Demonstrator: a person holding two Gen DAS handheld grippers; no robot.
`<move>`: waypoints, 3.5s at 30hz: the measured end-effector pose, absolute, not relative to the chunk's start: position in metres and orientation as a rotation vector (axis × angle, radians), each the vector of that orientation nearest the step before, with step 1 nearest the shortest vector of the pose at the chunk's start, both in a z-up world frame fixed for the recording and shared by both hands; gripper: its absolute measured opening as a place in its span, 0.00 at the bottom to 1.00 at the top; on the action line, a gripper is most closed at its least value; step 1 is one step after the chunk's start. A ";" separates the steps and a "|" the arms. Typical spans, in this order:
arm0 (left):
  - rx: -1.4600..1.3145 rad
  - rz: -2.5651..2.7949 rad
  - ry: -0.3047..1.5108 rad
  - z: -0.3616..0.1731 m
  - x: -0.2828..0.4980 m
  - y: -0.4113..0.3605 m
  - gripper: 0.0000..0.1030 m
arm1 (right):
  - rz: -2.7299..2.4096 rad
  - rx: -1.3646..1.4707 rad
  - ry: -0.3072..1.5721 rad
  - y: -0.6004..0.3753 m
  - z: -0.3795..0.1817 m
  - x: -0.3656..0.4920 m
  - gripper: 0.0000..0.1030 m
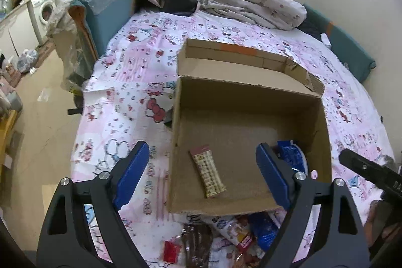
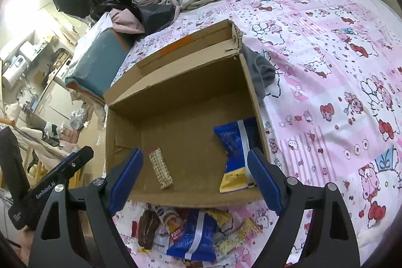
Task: Organize snacks
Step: 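Move both tools back to the snack pile in front of the box, then grasp the brown vacuum-packed snack with the left tool while the right tool grasps a blue bag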
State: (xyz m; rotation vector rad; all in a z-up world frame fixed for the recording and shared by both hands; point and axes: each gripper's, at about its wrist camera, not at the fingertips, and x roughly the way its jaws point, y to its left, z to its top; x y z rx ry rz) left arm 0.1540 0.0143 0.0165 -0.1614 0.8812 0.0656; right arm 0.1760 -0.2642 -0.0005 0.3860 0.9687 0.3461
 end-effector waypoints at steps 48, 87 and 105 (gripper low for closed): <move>-0.230 0.153 1.164 -0.040 0.087 0.048 0.82 | 0.421 0.264 1.507 -0.193 -0.127 0.132 0.58; -0.039 0.011 1.448 -0.133 0.104 -0.023 0.51 | 0.504 0.637 1.287 -0.267 -0.069 0.109 0.50; -0.212 -0.044 1.344 -0.052 0.031 0.019 0.45 | 0.574 0.640 1.296 -0.256 -0.064 0.105 0.50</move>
